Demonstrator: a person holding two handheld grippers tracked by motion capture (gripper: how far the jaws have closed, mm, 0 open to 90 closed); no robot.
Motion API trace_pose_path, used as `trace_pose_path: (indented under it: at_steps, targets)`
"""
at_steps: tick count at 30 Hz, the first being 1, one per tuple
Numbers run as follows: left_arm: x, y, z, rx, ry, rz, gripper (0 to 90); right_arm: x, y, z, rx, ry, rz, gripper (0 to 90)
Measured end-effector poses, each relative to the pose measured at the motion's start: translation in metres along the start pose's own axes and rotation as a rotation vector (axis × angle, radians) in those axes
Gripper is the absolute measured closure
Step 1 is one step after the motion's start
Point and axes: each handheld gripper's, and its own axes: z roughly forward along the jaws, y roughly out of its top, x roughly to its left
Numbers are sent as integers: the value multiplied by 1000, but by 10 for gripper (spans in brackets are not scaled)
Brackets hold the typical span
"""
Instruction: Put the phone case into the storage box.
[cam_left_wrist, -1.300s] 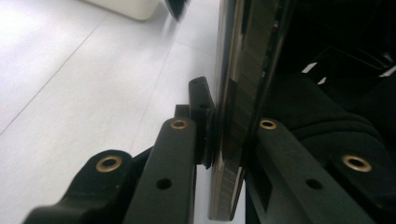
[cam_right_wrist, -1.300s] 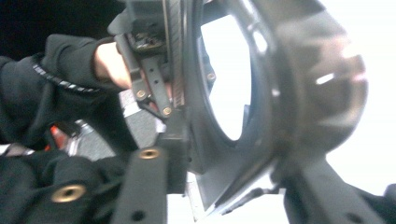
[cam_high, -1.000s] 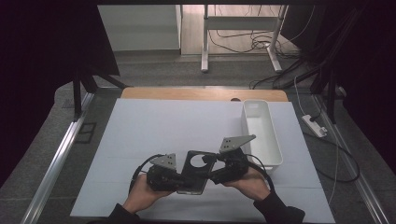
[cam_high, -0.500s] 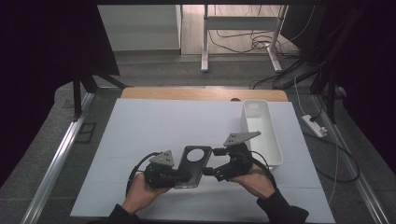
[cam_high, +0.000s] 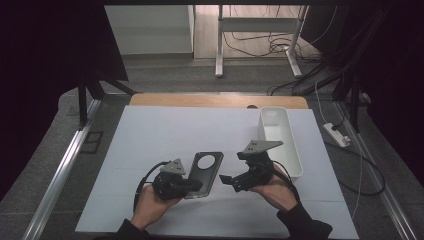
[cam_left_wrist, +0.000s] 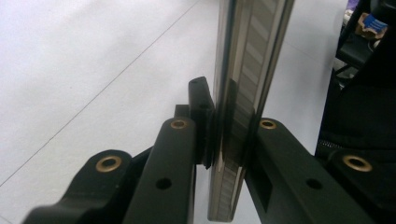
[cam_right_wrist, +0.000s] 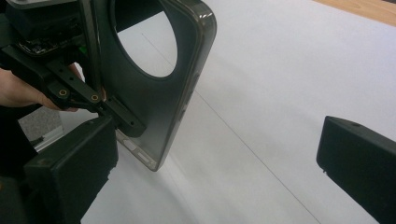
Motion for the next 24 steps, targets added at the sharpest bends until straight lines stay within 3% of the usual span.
trace_pose_path:
  at_steps: [5,11,24]
  targets:
    - [0,0,-1,3,4,-7,845,0,1,-2,4,-15,-21,0]
    - [0,1,1,10,3,-15,845,-2,2,-4,-15,-8,7,0]
    - [-2,1,3,10,-43,-21,845,1,10,-8,-36,-6,-9,7]
